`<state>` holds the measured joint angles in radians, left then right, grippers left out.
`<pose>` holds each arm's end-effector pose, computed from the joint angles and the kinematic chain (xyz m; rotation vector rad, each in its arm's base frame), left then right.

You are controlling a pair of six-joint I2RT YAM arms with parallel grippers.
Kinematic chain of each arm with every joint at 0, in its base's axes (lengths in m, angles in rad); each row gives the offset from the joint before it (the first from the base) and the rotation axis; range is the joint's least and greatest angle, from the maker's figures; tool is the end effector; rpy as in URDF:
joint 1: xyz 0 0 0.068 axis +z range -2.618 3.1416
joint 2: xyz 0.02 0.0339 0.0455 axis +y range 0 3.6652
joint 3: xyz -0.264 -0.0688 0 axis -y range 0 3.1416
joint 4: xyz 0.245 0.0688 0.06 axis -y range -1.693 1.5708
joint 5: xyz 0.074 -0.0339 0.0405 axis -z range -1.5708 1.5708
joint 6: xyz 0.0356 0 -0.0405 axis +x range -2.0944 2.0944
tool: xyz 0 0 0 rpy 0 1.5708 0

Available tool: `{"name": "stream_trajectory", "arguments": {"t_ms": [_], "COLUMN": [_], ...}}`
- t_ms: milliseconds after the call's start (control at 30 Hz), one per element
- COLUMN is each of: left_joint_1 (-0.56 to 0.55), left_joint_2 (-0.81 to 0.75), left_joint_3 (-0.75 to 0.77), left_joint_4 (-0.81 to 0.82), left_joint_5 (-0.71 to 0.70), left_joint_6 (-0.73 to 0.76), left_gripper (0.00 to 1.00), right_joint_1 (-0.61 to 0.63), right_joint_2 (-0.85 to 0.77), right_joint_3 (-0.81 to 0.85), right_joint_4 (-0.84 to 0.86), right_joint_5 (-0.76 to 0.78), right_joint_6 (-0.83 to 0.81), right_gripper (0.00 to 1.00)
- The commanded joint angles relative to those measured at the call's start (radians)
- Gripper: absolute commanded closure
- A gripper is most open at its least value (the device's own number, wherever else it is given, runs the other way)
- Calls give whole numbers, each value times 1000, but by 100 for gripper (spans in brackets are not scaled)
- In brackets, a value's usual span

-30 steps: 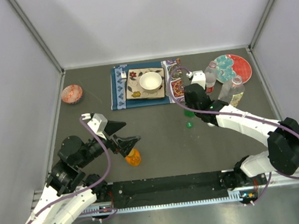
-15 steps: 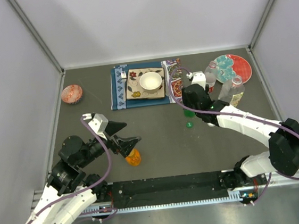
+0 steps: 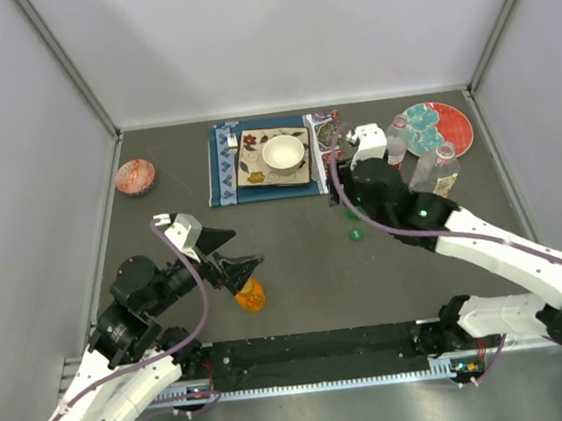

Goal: Unscrew the bottle caps

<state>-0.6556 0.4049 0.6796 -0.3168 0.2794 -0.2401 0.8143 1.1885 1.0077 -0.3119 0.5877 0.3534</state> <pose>0.0773 -0.0718 0.3372 0.5664 1.5923 -0.9076 0.1960 0.1789 0.3244 -0.1016 1.9758 0.1504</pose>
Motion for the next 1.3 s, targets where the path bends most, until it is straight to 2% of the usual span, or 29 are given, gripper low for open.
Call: {"name": "stream_trajectory", "arguments": {"t_ms": [0, 33, 67, 100, 133, 167, 200, 233, 300, 467, 700, 967, 1267], "left_joint_1": [4, 2, 4, 4, 4, 4, 4, 4, 4, 4, 5, 4, 4], "left_joint_2": [-14, -14, -12, -11, 1, 11, 20, 41, 61, 84, 68, 22, -12], "left_joint_3": [21, 28, 35, 52, 61, 70, 87, 95, 118, 140, 127, 95, 78], "left_joint_4": [13, -5, -48, -82, -115, -181, -212, -240, -310, -389, -435, -442, -447], "left_joint_5": [-132, -190, -376, -466, -574, -730, -805, -853, -925, -961, -933, -919, -913], "left_joint_6": [2, -4, -13, -39, -53, -79, -97, -117, -165, -251, -277, -271, -255], "left_gripper": [1, 1, 1, 1, 1, 1, 1, 1, 1, 1, 1, 1, 1], "right_joint_1": [86, 88, 89, 95, 129, 156, 189, 256, 308, 402, 460, 485, 493], "right_joint_2": [-136, -139, -135, -124, -112, -80, -63, -41, 35, 169, 350, 505, 585], "right_joint_3": [111, 105, 91, 85, 78, 66, 62, 62, 81, 156, 270, 342, 348], "right_joint_4": [-4, 3, 11, 23, 28, 34, 42, 45, 48, 106, 89, 102, 103], "right_joint_5": [-224, -314, -400, -534, -576, -583, -575, -562, -527, -500, -470, -476, -480], "right_joint_6": [-30, -15, -2, 12, 22, 13, -2, -33, -45, -60, -68, -47, -25], "right_gripper": [29, 30, 30, 31, 31, 31, 31, 30, 30, 28, 27, 26, 31]}}
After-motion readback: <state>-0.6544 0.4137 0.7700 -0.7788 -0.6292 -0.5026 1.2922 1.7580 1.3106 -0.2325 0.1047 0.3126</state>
